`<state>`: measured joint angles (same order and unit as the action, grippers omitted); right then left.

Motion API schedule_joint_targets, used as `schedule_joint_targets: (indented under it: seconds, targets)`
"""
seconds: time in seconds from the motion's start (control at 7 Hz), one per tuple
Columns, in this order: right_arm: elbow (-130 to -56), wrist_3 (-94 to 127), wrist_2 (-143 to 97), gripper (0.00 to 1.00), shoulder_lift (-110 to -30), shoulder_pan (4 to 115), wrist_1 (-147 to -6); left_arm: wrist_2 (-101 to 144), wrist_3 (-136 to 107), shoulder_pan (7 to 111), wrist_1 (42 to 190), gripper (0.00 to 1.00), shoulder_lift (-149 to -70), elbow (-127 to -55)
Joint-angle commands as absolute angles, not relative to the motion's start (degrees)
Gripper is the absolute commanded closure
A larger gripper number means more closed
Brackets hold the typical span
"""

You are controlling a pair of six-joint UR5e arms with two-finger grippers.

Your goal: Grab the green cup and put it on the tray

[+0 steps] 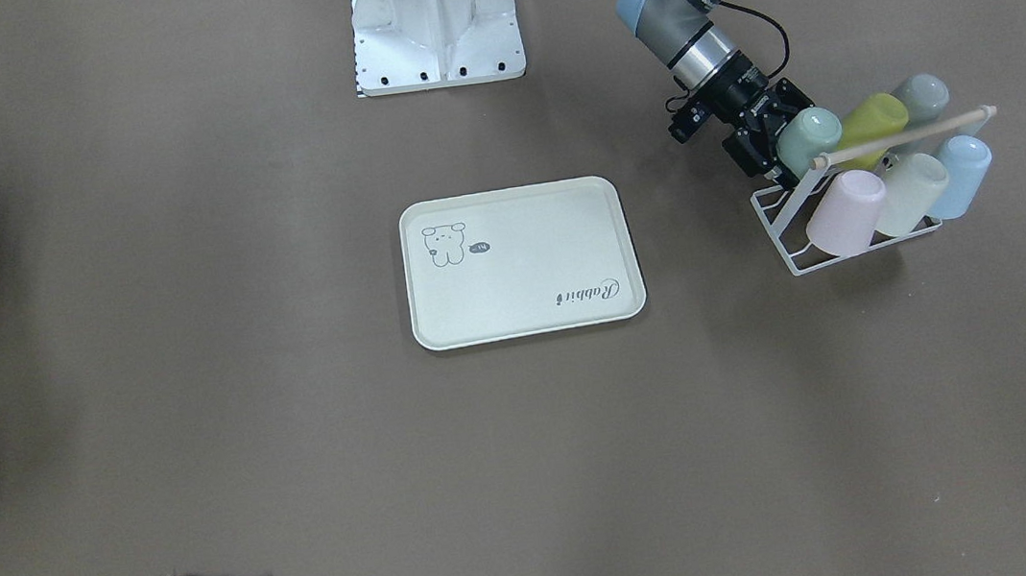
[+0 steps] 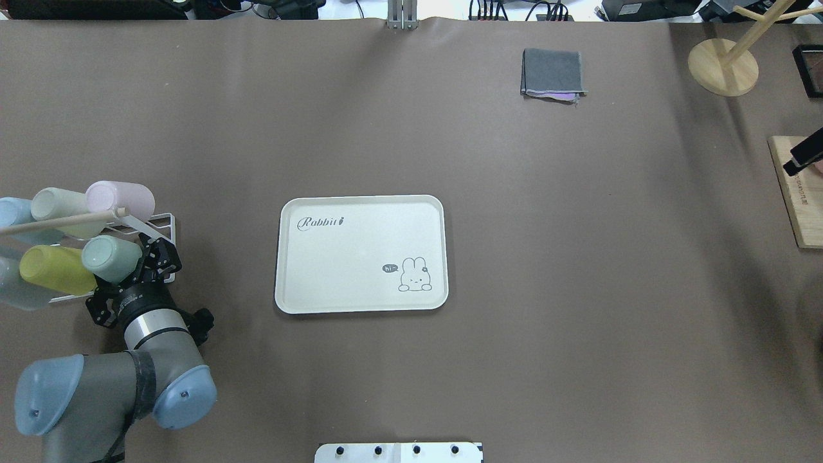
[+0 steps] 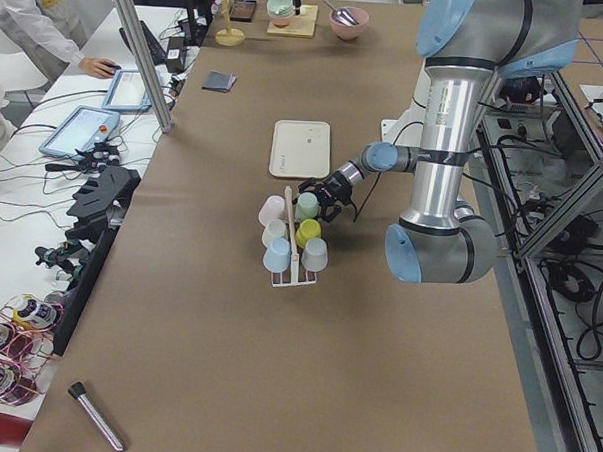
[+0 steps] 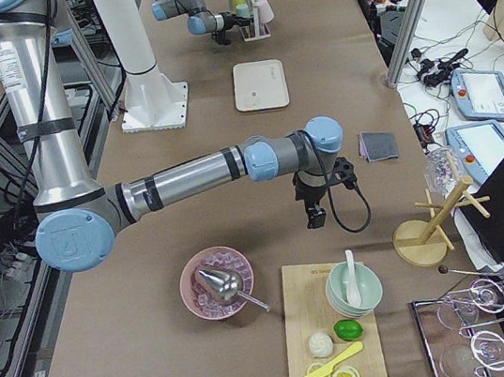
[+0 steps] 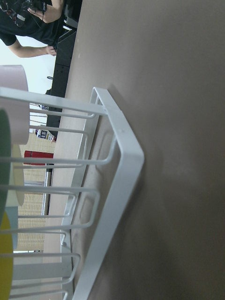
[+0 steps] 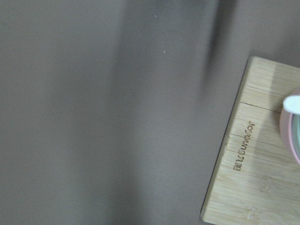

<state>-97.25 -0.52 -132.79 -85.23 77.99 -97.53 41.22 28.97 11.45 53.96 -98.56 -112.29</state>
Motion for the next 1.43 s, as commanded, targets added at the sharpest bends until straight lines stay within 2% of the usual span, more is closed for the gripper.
schedule_joint_targets:
  seconds: [0.0, 0.57, 1.29]
  targets:
    - [-97.47, -5.61, -132.36, 0.01, -87.97, 82.07, -102.45, 41.13, 29.0, 11.43, 54.49, 0.03, -98.53, -111.19]
    - [-96.77, -7.47, -131.83, 0.01, -90.69, 84.81, -106.17, 41.13, 29.0, 11.34, 56.16, 0.04, -98.53, -109.51]
    - [-96.59, -6.68, -133.94, 0.02, -91.84, 87.36, -106.43, 41.22, 32.52, 11.51, 56.07, 0.18, -98.61, -111.53]
